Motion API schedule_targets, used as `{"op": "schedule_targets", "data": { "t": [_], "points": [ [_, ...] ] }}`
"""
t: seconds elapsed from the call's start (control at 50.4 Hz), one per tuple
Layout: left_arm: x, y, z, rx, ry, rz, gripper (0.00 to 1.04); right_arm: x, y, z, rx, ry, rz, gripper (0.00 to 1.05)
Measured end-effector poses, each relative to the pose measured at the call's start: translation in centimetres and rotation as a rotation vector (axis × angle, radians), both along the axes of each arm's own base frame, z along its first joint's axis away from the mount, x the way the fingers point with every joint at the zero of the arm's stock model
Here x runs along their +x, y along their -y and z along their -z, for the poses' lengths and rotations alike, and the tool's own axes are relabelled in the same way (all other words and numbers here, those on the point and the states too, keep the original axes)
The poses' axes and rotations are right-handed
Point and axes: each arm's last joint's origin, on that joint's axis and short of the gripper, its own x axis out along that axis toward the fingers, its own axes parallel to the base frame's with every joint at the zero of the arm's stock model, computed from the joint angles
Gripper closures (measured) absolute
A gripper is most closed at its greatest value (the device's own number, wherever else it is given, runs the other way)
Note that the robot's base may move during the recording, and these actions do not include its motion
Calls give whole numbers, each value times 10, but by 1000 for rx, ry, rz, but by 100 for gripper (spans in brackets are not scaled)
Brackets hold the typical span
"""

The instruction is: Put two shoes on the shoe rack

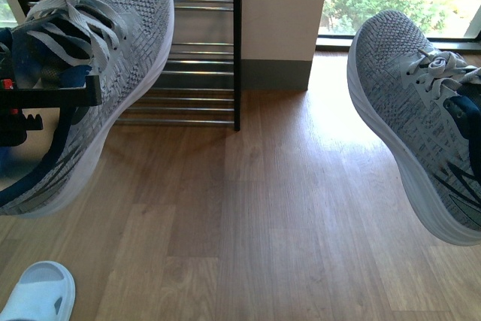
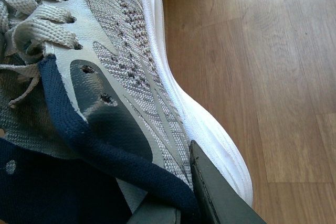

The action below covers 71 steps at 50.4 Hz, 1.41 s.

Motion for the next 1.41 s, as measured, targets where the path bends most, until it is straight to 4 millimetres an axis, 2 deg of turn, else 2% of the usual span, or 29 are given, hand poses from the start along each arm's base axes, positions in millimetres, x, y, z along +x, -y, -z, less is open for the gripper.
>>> {"op": "schedule_targets", "data": {
  "t": [1.409],
  "points": [
    [-1,2,1,-1,-4,12,103,0,1,0,-4,0,3,104]
  ]
}}
